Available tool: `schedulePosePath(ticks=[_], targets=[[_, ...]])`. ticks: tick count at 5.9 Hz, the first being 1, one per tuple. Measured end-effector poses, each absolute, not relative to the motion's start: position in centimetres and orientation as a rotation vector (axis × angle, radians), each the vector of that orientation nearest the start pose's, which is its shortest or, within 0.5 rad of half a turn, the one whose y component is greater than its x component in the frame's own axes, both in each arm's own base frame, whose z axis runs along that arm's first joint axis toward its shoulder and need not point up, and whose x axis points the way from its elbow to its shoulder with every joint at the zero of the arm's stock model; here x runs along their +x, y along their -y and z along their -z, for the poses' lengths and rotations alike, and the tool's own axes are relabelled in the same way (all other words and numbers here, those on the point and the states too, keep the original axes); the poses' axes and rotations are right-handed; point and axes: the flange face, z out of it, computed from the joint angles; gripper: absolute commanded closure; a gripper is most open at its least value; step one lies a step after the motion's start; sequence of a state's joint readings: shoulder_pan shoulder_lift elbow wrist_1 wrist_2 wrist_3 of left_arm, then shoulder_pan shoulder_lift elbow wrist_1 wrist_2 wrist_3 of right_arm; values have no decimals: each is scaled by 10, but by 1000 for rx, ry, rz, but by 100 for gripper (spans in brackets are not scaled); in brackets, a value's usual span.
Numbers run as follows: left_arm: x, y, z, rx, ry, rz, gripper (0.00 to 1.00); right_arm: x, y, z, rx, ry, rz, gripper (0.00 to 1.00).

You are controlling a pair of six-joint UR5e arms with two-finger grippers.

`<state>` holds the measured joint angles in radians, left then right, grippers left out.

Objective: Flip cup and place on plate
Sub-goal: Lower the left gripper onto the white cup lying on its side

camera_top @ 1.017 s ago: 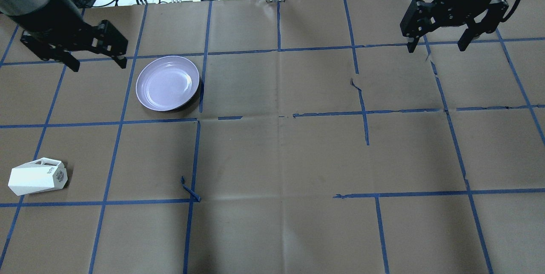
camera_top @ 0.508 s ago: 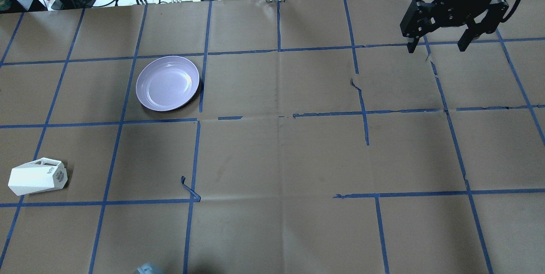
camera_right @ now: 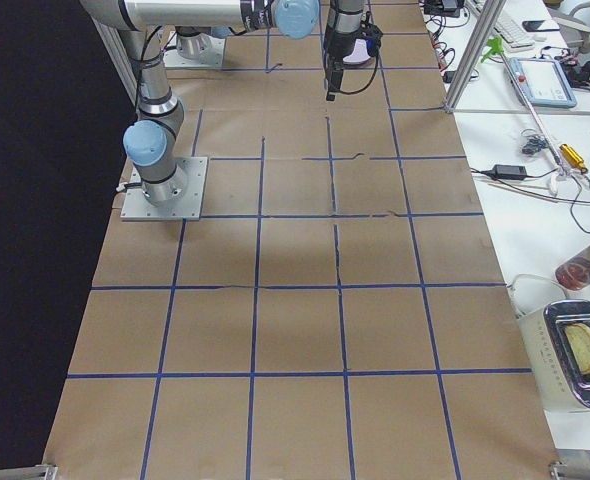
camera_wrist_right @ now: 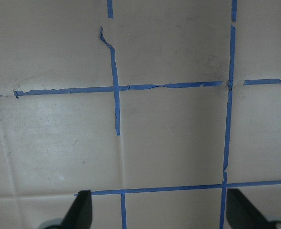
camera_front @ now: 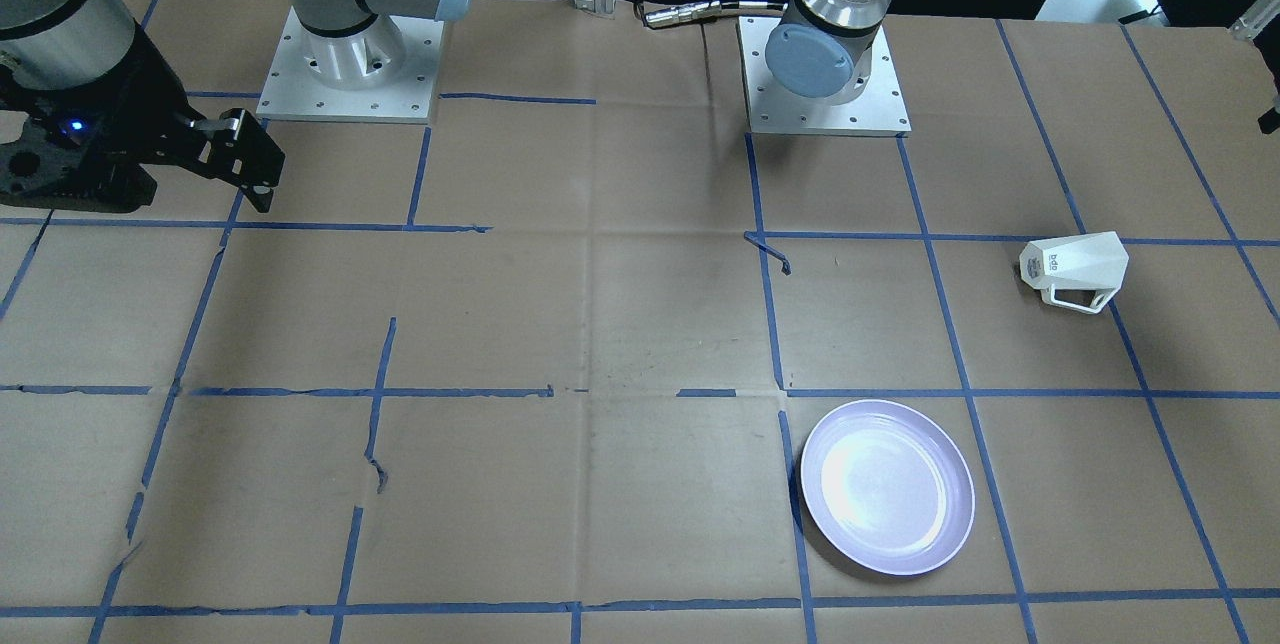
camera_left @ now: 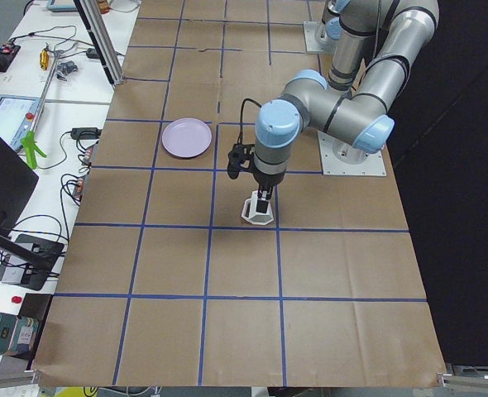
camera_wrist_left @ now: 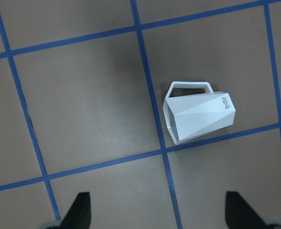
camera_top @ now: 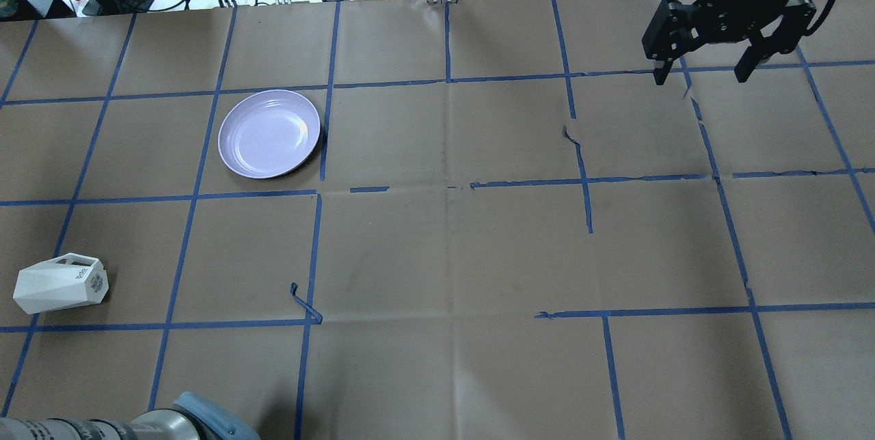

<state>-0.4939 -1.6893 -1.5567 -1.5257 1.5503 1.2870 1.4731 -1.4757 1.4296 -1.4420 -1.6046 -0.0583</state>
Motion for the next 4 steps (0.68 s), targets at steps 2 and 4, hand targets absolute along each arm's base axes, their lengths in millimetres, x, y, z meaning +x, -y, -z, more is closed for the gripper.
schedulePosePath(ticks=[2,4], targets=[[438,362,-388,267,-3358,96,1,78,533,-496,60,-3165,-135,0],[466,350,-309,46,-3671,294,1,78,533,-496,61,-3165,-135,0]])
